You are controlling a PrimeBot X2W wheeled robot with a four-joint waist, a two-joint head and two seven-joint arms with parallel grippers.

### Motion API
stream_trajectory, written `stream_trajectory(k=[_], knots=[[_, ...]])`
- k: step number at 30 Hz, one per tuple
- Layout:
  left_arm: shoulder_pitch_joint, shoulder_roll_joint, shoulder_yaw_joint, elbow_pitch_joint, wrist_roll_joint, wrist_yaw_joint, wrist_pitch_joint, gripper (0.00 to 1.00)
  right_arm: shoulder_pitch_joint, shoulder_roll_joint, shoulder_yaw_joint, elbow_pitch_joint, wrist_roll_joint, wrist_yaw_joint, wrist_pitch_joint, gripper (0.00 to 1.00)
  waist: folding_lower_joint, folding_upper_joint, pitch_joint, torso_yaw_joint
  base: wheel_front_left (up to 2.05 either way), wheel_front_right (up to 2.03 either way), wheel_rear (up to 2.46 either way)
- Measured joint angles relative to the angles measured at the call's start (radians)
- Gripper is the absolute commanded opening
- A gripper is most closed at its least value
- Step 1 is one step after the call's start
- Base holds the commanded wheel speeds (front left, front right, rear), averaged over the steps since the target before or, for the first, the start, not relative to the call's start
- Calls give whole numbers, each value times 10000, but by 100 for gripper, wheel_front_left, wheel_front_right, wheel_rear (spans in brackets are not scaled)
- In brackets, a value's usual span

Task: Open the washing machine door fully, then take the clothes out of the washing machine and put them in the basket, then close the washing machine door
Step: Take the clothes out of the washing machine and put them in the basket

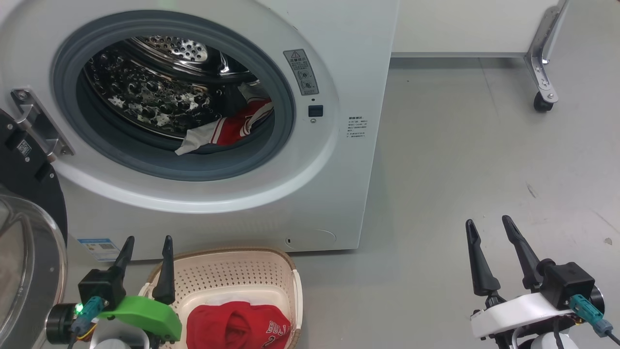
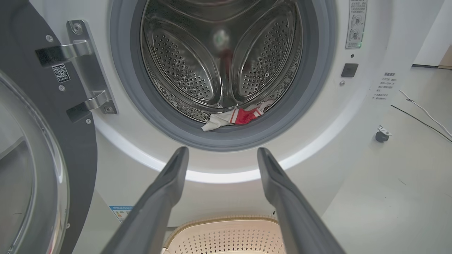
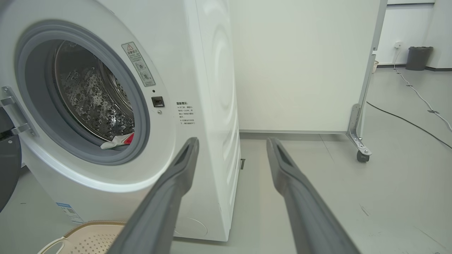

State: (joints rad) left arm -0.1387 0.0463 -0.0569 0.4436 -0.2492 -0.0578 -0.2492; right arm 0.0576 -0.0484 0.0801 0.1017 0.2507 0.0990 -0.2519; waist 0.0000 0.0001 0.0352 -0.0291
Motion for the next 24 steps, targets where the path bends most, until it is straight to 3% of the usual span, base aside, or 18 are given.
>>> stream_trajectory(k=[24], knots=[[681,-10,-205,-861,0,134,0,100,117,19,6,-96,-2,54,0,100,0,0,31,-15,0,0,0]])
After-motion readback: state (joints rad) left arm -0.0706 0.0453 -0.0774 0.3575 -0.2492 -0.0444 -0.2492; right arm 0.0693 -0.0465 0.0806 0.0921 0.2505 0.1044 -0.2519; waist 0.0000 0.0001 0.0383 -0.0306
